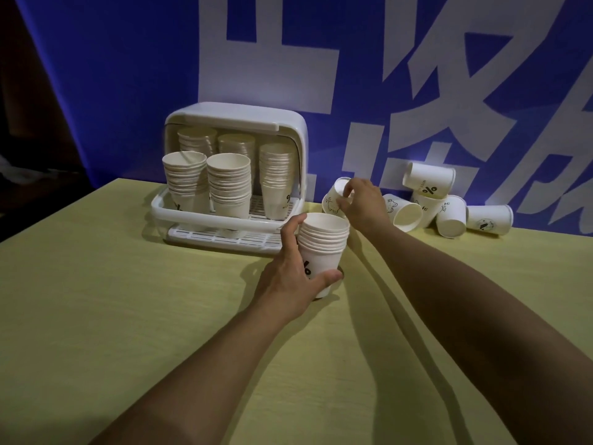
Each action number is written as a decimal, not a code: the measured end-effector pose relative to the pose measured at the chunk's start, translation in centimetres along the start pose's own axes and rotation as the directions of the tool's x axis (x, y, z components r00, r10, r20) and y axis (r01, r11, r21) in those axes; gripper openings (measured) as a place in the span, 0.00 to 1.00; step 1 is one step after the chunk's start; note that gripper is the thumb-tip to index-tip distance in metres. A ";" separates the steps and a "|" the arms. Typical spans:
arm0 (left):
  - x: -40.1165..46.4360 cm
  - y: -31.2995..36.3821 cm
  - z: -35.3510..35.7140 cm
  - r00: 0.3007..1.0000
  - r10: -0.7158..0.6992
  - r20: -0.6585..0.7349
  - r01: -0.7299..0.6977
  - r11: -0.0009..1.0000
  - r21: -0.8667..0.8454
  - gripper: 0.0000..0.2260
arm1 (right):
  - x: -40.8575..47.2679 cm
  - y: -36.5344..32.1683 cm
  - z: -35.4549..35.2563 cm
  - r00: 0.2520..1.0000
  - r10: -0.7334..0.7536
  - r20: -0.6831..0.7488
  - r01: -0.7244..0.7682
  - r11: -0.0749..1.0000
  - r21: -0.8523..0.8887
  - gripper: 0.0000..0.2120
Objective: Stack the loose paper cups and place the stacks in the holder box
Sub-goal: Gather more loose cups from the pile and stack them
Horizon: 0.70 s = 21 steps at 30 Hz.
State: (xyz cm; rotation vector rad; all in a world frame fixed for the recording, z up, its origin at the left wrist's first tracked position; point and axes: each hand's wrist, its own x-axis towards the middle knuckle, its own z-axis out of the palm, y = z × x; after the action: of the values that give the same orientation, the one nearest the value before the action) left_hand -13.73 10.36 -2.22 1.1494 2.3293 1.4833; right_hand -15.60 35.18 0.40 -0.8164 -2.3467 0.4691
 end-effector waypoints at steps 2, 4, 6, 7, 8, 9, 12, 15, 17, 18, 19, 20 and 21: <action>-0.2 0.2 -0.1 1.000 -0.003 0.015 0.003 1.000 -0.011 0.45 | -0.9 -0.4 -0.8 0.999 0.026 -0.037 -0.022 0.994 0.106 0.15; -0.4 0.4 -0.3 0.999 -0.001 0.045 0.002 0.999 -0.034 0.45 | -2.2 -1.1 -2.3 0.995 0.049 -0.084 -0.021 0.952 0.305 0.23; -0.7 0.5 -0.4 0.997 0.003 0.083 0.002 0.998 -0.062 0.45 | -3.9 -2.1 -4.4 0.997 0.044 -0.071 -0.005 0.876 0.483 0.30; -0.8 0.6 -0.5 0.995 -0.002 0.102 0.009 0.997 -0.072 0.46 | -4.9 -2.6 -5.5 0.999 0.029 -0.031 -0.007 0.837 0.548 0.31; -0.9 0.7 -0.5 0.993 -0.007 0.119 0.016 0.997 -0.077 0.47 | -5.9 -2.9 -6.3 1.000 0.002 0.016 -0.011 0.799 0.601 0.30; -1.0 0.8 -0.6 0.991 -0.012 0.135 0.023 0.997 -0.080 0.49 | -7.1 -3.3 -7.1 0.998 -0.025 0.063 -0.021 0.769 0.640 0.27; -1.2 1.3 -0.5 0.987 0.003 0.162 0.013 0.995 -0.102 0.52 | -9.8 -4.1 -8.8 0.983 -0.045 0.180 -0.102 0.677 0.728 0.16; -1.5 1.6 -0.6 0.986 0.035 0.165 -0.009 0.988 -0.155 0.52 | -11.7 -4.7 -9.1 0.977 0.039 0.209 -0.182 0.658 0.730 0.09; -1.7 1.7 -0.7 0.987 0.047 0.156 -0.018 0.983 -0.184 0.52 | -12.5 -5.0 -8.9 0.983 0.065 0.173 -0.169 0.696 0.698 0.15; -1.8 1.7 -0.7 0.987 0.050 0.154 -0.021 0.982 -0.189 0.51 | -12.7 -5.1 -8.8 0.986 0.061 0.157 -0.154 0.703 0.694 0.15; -1.8 1.7 -0.8 0.987 0.050 0.154 -0.019 0.980 -0.197 0.51 | -12.8 -5.2 -8.7 0.986 0.053 0.158 -0.149 0.707 0.692 0.16; -1.9 1.7 -0.8 0.987 0.047 0.155 -0.014 0.978 -0.206 0.51 | -12.8 -5.2 -8.8 0.985 0.049 0.167 -0.152 0.708 0.689 0.20; -1.9 1.8 -0.8 0.987 0.043 0.153 -0.010 0.977 -0.213 0.51 | -12.7 -5.3 -8.9 0.983 0.034 0.182 -0.151 0.718 0.679 0.24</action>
State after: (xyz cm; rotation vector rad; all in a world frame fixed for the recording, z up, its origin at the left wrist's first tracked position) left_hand -11.90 8.94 -0.84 1.1970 2.0068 1.5444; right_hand -4.21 24.08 4.37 -0.5337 -2.0016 1.4008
